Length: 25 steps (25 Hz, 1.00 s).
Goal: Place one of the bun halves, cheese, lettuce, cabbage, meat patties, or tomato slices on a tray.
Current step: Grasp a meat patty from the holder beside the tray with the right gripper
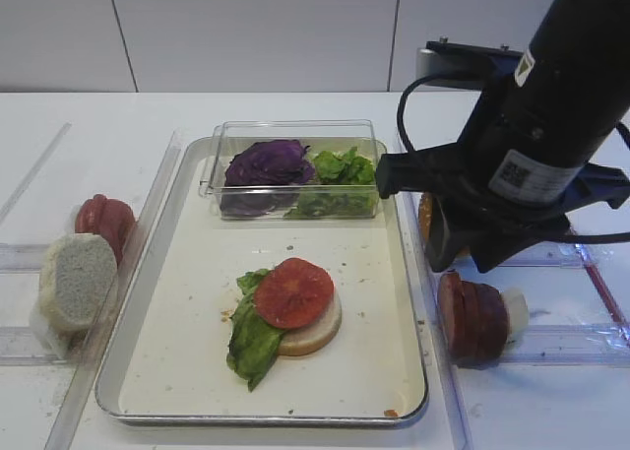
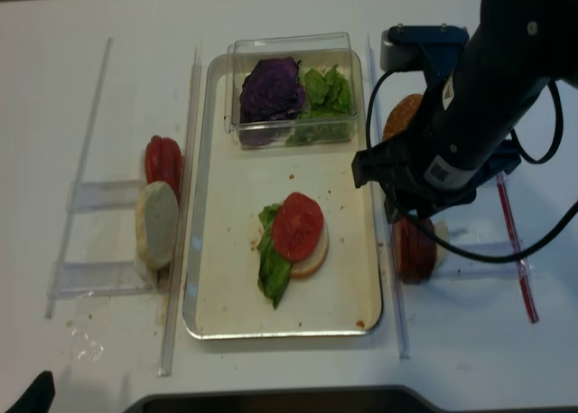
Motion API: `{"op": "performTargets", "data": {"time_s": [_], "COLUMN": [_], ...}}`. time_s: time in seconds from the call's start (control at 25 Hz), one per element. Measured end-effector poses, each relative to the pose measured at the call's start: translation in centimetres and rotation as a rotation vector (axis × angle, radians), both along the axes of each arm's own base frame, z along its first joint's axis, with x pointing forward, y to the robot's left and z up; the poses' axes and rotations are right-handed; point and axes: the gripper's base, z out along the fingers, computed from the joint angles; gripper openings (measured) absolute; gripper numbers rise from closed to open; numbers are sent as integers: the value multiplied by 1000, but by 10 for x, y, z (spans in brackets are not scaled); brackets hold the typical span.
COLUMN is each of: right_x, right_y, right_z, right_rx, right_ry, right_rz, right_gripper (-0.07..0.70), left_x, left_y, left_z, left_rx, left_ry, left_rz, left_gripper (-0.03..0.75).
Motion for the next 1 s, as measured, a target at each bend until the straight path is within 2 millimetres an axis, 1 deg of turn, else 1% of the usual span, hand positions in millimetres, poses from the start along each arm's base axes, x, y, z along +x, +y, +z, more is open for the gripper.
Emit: {"op": "performTargets", "data": {"time_s": [0.2, 0.36, 0.6, 1.0], "right_x": [6, 10, 14, 20], "right_y": [3, 3, 4, 8], "right_z": [-10, -15, -21, -38], "right_rx": [-18, -45, -62, -91], "right_ry": [23, 29, 45, 94], "right_rz": [-7, -22, -27, -24], "right_gripper": [301, 300, 300, 300], "left_x": [0, 0, 0, 0], "left_y": [0, 0, 0, 0], "left_z": [0, 0, 0, 0], "left_rx": [0, 0, 0, 0], "left_ry": [0, 0, 0, 0], "left_rz": [0, 2, 2, 2], "left_gripper": [486, 486, 486, 486]}}
